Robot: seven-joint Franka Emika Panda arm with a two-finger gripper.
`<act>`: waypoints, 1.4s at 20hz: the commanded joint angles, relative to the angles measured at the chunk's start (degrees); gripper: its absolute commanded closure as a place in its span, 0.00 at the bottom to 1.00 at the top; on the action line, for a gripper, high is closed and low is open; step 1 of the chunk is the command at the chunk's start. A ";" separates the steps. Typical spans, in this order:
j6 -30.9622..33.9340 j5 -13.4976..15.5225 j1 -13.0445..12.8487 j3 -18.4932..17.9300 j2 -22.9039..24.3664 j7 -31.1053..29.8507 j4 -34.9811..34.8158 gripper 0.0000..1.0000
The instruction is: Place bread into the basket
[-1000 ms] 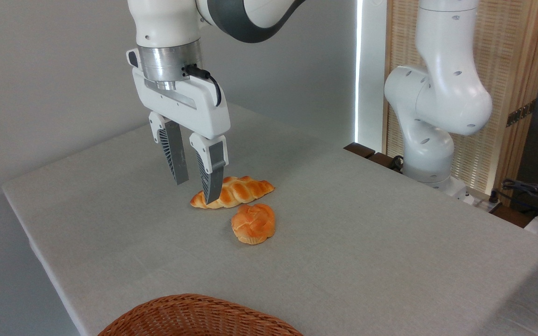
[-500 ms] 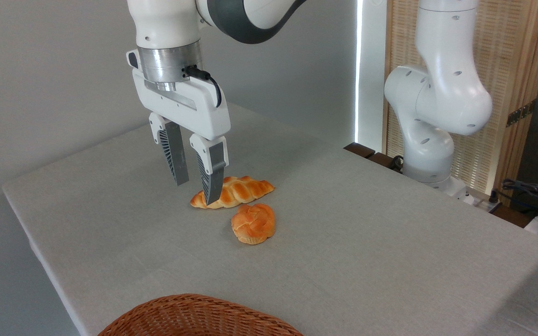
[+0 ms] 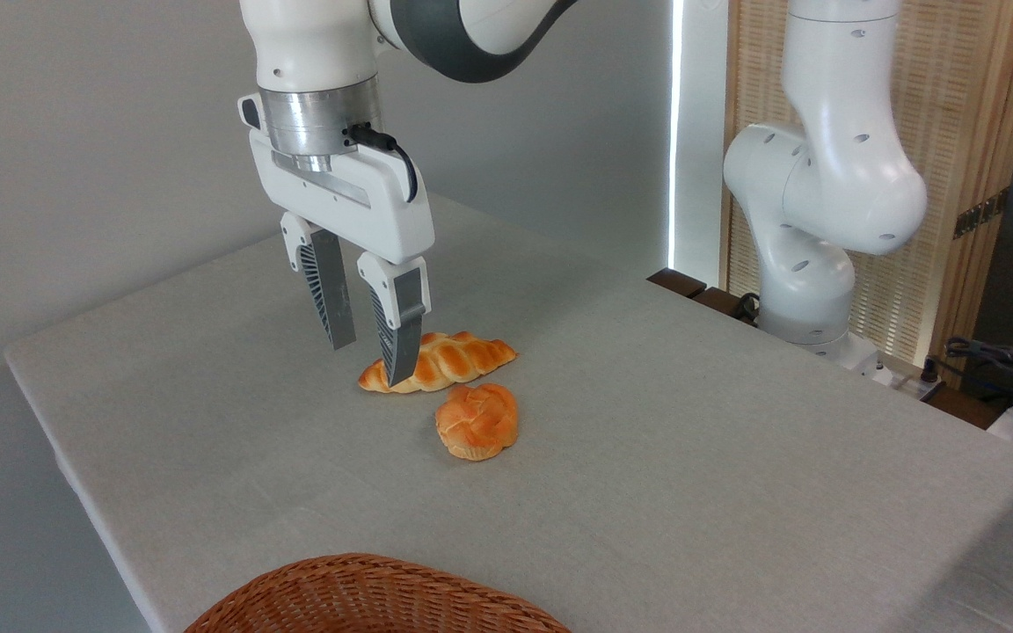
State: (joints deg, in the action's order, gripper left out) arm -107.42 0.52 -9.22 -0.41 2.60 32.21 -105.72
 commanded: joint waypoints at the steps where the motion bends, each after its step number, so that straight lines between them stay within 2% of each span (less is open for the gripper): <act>1: 1.87 0.27 0.08 -0.03 -0.14 0.75 1.22 0.00; 25: 1.87 0.27 0.43 -0.65 -0.05 1.28 1.22 0.00; 28: 1.87 0.36 0.52 -1.61 0.30 1.28 1.22 0.00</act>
State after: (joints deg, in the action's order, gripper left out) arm -107.42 0.52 -8.71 -0.68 2.61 32.21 -105.67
